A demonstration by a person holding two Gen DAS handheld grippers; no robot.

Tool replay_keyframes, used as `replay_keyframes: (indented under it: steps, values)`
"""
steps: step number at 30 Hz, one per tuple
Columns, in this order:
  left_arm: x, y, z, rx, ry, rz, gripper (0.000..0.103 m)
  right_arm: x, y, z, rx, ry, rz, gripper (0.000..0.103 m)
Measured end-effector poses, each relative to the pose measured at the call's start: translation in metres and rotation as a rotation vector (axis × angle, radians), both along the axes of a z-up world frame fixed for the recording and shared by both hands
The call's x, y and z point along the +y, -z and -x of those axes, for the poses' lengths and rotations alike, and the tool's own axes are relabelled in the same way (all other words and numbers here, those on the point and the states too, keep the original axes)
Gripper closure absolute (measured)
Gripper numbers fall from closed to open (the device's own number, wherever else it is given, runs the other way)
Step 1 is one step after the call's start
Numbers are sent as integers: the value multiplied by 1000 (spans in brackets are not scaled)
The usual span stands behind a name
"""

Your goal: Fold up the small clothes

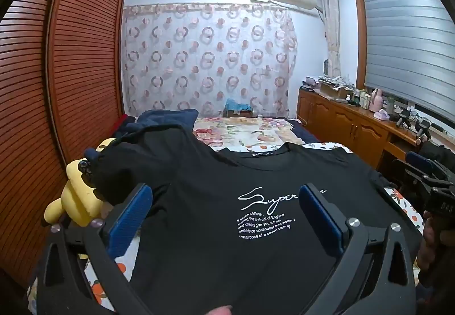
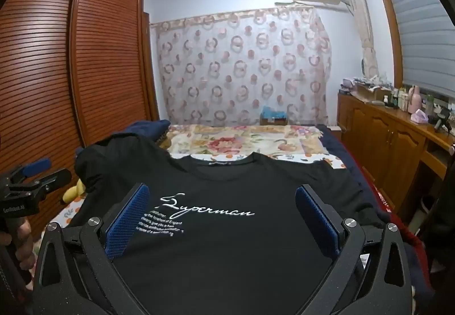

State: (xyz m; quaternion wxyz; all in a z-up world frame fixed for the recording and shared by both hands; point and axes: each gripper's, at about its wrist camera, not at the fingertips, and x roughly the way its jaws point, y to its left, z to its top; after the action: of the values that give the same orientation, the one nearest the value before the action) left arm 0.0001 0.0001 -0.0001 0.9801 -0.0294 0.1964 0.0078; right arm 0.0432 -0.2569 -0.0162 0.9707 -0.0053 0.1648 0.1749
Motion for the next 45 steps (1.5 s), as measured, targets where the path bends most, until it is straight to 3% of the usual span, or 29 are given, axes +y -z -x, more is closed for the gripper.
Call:
replay_keyframes:
  steps: [45]
  values:
    - [-2, -3, 1, -12, -1, -23, 0, -1, 0, 2, -1, -2, -18, 0]
